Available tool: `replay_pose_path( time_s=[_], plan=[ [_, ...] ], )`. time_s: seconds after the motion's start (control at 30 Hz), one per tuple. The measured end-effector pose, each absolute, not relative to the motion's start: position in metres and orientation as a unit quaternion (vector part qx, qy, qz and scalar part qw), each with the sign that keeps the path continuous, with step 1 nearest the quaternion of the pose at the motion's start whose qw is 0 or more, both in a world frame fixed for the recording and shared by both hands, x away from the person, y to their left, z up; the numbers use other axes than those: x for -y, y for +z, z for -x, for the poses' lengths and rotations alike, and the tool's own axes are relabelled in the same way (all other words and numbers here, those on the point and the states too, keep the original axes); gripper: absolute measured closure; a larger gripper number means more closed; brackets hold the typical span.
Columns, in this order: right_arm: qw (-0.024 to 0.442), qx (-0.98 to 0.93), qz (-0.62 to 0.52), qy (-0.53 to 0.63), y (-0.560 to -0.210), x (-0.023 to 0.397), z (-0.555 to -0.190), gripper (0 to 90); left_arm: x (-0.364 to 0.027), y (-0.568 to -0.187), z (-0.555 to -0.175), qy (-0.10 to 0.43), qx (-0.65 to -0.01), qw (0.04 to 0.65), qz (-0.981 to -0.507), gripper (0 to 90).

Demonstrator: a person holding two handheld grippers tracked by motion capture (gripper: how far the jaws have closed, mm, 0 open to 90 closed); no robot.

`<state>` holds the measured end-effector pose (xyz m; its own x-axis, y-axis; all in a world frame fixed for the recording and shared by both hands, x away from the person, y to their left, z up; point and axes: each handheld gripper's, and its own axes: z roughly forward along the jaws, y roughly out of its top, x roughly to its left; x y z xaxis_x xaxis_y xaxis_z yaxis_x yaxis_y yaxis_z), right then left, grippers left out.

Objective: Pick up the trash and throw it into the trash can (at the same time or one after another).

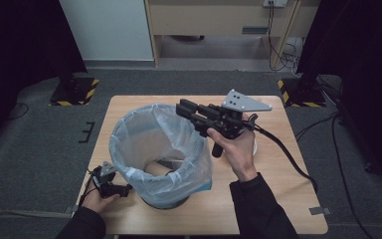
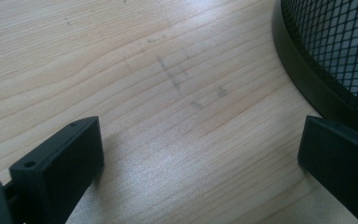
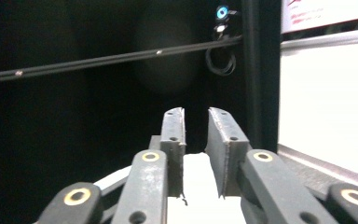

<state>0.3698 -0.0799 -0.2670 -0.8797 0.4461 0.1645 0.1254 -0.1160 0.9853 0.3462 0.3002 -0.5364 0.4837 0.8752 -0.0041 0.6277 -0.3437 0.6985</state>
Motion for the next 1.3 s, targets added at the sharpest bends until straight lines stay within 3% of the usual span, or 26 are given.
replay_pose_path(
  time_s=[0.33, 0.57, 0.8, 0.97, 1.3],
  plan=[
    [0.196, -0.635, -0.273, 0.696, -0.267, 0.142, -0.379, 65.1, -0.300, -0.536, -0.346, 0.190, -0.471, 0.326, -0.797, 0.0],
    [0.231, -0.631, -0.328, 0.664, -0.296, 0.180, -0.389, 61.7, -0.300, -0.536, -0.346, 0.190, -0.471, 0.326, -0.797, 0.0],
    [0.242, -0.639, -0.367, 0.631, -0.332, 0.197, -0.399, 60.9, -0.300, -0.536, -0.346, 0.190, -0.471, 0.326, -0.797, 0.0],
    [0.233, -0.656, -0.400, 0.596, -0.378, 0.201, -0.409, 61.0, -0.300, -0.536, -0.346, 0.190, -0.471, 0.326, -0.797, 0.0],
    [0.213, -0.672, -0.436, 0.560, -0.423, 0.198, -0.422, 60.4, -0.300, -0.536, -0.346, 0.190, -0.471, 0.326, -0.797, 0.0]
  ],
)
